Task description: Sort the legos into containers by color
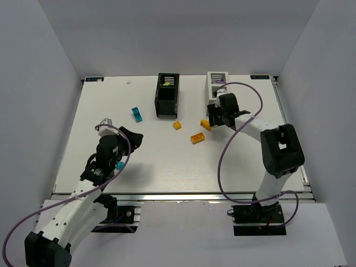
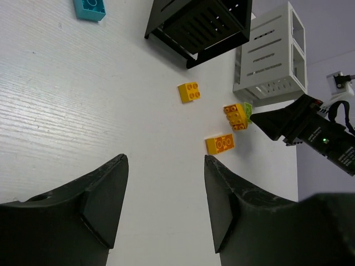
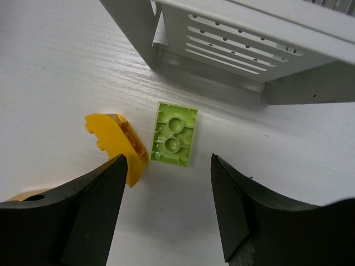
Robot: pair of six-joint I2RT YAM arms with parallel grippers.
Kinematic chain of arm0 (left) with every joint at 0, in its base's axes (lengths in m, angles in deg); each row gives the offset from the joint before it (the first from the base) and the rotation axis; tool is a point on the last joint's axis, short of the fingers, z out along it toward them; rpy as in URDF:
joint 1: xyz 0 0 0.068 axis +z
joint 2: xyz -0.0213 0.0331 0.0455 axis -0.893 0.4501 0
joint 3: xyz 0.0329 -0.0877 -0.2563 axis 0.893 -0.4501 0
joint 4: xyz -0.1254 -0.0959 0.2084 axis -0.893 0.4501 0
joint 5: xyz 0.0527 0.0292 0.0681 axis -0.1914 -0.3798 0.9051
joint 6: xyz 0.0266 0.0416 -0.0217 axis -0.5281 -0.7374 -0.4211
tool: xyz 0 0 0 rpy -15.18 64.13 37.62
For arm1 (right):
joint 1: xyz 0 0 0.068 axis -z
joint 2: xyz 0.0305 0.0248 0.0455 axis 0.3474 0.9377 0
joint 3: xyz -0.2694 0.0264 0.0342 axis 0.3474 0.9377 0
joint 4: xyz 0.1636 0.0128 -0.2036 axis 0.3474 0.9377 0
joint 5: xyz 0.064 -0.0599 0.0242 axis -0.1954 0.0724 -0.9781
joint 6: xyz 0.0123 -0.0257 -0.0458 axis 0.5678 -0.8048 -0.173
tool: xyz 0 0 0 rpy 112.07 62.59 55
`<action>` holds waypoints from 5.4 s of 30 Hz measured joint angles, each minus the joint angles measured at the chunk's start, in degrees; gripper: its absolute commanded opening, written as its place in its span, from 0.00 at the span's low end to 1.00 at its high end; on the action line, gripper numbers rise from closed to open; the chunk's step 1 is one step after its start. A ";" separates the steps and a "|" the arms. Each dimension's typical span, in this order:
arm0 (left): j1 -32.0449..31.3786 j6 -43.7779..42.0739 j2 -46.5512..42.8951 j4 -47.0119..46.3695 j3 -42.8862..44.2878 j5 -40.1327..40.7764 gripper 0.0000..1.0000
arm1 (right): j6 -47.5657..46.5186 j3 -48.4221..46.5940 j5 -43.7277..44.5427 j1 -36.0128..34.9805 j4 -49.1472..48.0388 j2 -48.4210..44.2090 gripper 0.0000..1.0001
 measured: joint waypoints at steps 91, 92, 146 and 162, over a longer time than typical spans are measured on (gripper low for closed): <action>0.00 3.02 -1.38 4.61 1.55 2.43 0.69 | -11.02 -51.80 -32.57 -6.43 -16.24 29.97 0.00; 0.00 3.04 -1.42 4.85 1.55 2.51 0.69 | -10.34 -52.63 -31.78 -6.82 -17.38 31.12 0.00; 19.17 -16.63 41.40 30.05 28.39 2.91 0.98 | -34.29 5.51 -49.18 -4.02 11.61 -24.79 0.89; 19.17 -52.41 53.33 26.25 35.80 4.46 0.98 | -31.87 5.57 -48.50 -2.62 10.95 -24.37 0.89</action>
